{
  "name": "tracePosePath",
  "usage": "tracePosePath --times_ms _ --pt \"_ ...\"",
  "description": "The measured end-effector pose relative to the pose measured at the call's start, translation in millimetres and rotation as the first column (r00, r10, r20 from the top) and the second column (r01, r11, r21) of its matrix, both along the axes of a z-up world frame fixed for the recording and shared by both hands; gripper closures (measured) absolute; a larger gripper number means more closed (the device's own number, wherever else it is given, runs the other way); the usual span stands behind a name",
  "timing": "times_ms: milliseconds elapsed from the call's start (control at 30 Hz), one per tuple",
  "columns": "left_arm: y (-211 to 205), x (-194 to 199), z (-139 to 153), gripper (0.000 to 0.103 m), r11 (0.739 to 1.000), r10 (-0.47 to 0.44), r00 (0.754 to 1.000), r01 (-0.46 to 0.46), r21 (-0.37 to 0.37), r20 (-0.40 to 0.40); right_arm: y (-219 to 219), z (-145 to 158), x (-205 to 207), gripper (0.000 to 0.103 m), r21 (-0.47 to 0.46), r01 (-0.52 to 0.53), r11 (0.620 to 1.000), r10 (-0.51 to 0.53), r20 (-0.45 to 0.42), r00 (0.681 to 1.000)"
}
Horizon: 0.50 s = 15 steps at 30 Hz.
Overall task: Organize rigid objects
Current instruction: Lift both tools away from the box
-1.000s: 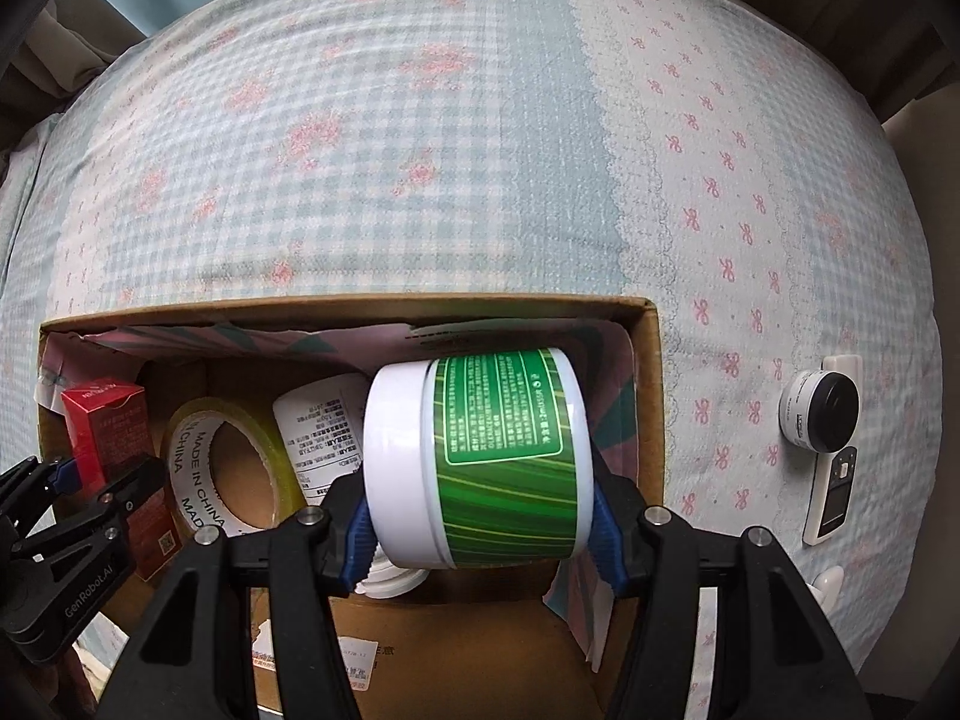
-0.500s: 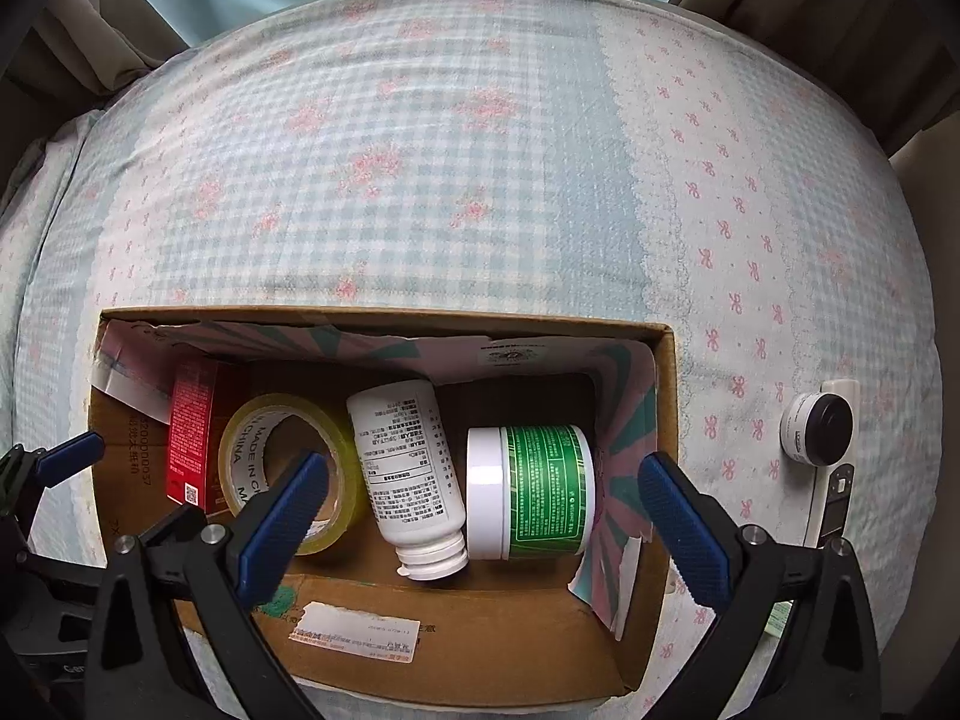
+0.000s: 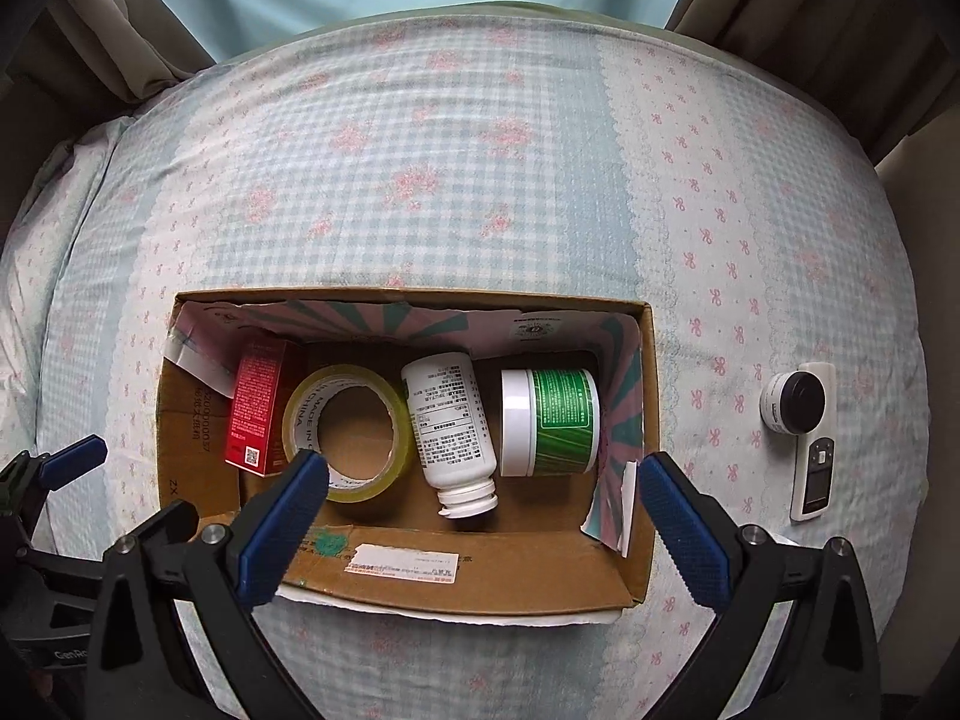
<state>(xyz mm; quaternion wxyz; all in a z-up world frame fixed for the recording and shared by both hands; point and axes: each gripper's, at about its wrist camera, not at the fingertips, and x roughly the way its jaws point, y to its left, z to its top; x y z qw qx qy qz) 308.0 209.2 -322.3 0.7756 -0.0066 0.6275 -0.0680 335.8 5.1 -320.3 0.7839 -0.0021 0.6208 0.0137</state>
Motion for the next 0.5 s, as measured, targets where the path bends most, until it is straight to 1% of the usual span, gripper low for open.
tracePosePath --times_ms 100,167,333,500 --pt "1 -15 18 0.0 0.998 0.004 1.0 -0.003 -0.055 0.016 -1 20 -14 0.0 0.0 -0.005 1.0 0.005 0.025 1.0" --pt "3 -25 31 0.0 0.997 0.01 0.999 -0.007 -0.076 0.033 -5 33 -24 0.0 0.009 0.006 1.0 -0.006 0.034 0.999" --pt "-1 -43 57 0.0 0.998 -0.005 0.995 0.01 -0.055 0.098 -31 65 -56 0.0 0.024 0.084 0.996 -0.085 0.087 0.993" --pt "-21 -50 77 0.0 0.997 -0.043 0.989 0.051 -0.057 0.143 -69 85 -89 0.0 0.021 0.174 0.985 -0.175 0.124 0.977"
